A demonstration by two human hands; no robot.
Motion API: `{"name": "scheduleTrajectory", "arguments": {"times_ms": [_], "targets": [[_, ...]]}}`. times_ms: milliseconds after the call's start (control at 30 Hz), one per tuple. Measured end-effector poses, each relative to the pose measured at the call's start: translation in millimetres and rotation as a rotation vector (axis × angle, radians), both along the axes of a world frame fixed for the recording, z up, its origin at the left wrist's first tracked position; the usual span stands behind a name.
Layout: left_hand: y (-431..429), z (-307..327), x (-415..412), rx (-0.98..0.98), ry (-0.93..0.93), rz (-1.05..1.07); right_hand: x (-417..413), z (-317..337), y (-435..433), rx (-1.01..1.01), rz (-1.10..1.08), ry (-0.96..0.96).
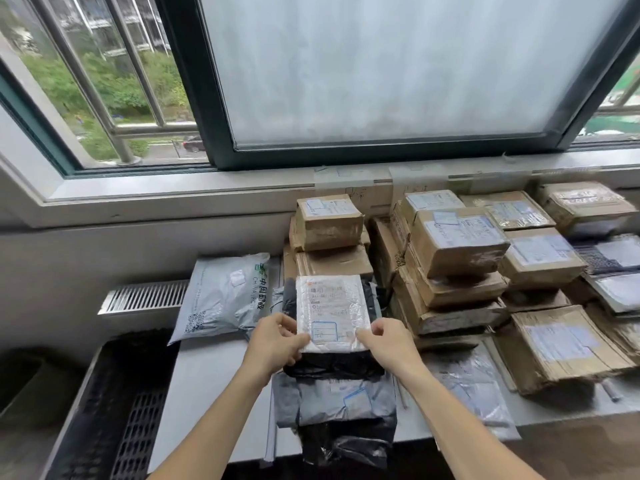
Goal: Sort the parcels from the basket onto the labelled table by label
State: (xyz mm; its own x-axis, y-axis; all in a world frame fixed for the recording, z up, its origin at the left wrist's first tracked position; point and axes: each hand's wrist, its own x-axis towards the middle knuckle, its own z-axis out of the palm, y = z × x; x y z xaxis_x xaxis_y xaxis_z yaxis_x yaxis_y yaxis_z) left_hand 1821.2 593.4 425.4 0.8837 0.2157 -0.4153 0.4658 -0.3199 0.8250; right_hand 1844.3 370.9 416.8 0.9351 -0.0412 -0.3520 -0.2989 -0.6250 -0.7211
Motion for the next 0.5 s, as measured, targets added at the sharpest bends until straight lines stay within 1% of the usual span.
{"name": "scheduleTrajectory", "arguments": {"times_ms": [200, 367, 500], "targets": [[-4, 1, -8, 0.008, -0.023, 0.057, -2, -6, -6, 0.05, -0.033, 0.034], [1, 1, -16, 0.019, -0.065, 0.096, -6, -5, -7, 0.065, -0.052, 0.006], [1, -3, -25, 0.073, -0.123, 0.12, -18, -7, -13, 0.117, -0.079, -0.003]]}}
